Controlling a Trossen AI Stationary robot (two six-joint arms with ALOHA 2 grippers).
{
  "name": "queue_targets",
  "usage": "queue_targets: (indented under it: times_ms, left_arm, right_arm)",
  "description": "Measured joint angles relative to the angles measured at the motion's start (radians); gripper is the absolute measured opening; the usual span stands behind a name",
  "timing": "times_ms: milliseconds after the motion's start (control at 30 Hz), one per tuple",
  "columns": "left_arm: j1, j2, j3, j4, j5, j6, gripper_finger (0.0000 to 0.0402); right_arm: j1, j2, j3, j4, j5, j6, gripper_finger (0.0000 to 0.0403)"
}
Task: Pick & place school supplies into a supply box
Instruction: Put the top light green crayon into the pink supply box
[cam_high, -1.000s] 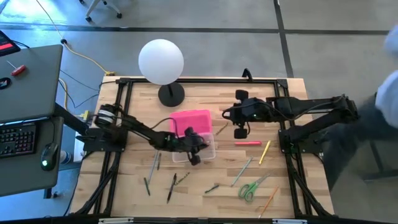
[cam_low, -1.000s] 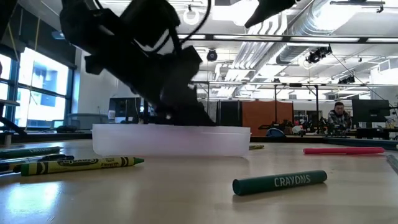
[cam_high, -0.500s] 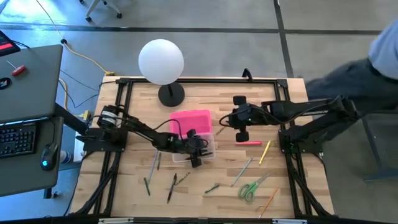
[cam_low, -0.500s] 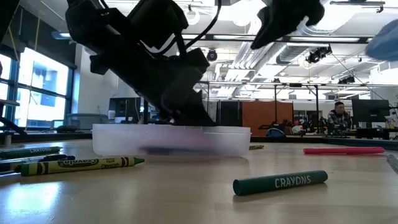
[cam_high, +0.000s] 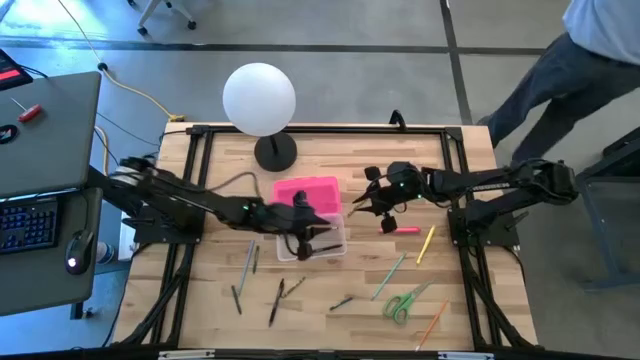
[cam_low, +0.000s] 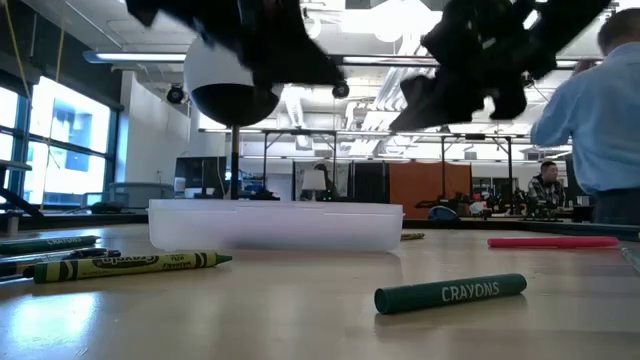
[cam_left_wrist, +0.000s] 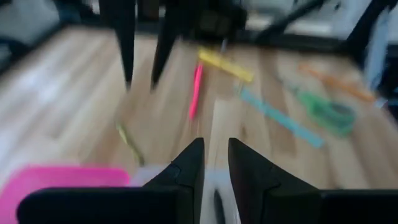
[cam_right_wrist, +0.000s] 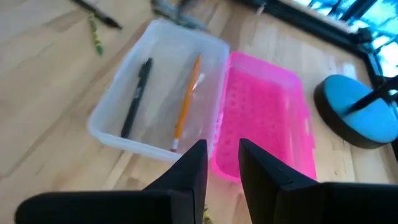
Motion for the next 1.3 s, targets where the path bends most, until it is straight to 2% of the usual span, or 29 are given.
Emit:
queue_targets:
  times_ms: [133, 300, 433, 667, 867, 1133, 1300]
  left_arm:
    - [0.002, -0.150, 0.001, -0.039, -0.012, 0.083, 0.0101]
    - [0.002, -0.292, 0.000, -0.079, -0.113, 0.146, 0.0101]
    - [0.002, -0.352, 0.000, -0.094, -0.153, 0.149, 0.0101]
    - [0.002, -0.359, -0.001, -0.106, -0.118, 0.116, 0.0101]
    - [0.002, -0.356, -0.001, -0.155, -0.083, 0.090, 0.0101]
    - [0.002, -0.356, -0.001, -0.154, -0.083, 0.092, 0.0101]
    - [0.002, -0.356, -0.001, -0.154, -0.083, 0.092, 0.0101]
  right_arm:
    - [-0.064, 0.031, -0.088, 0.189, -0.061, 0.005, 0.0071]
    - [-0.081, 0.146, -0.081, 0.201, -0.106, 0.023, 0.0071]
    - [-0.086, 0.283, -0.029, 0.211, -0.120, -0.023, 0.0071]
    - [-0.149, 0.470, 0.061, 0.213, -0.237, -0.104, 0.0071]
    - [-0.225, 0.486, 0.063, 0.166, -0.382, -0.135, 0.0071]
    - [-0.251, 0.486, 0.064, 0.112, -0.451, -0.228, 0.0071]
    - [-0.242, 0.516, 0.064, 0.109, -0.435, -0.261, 0.0071]
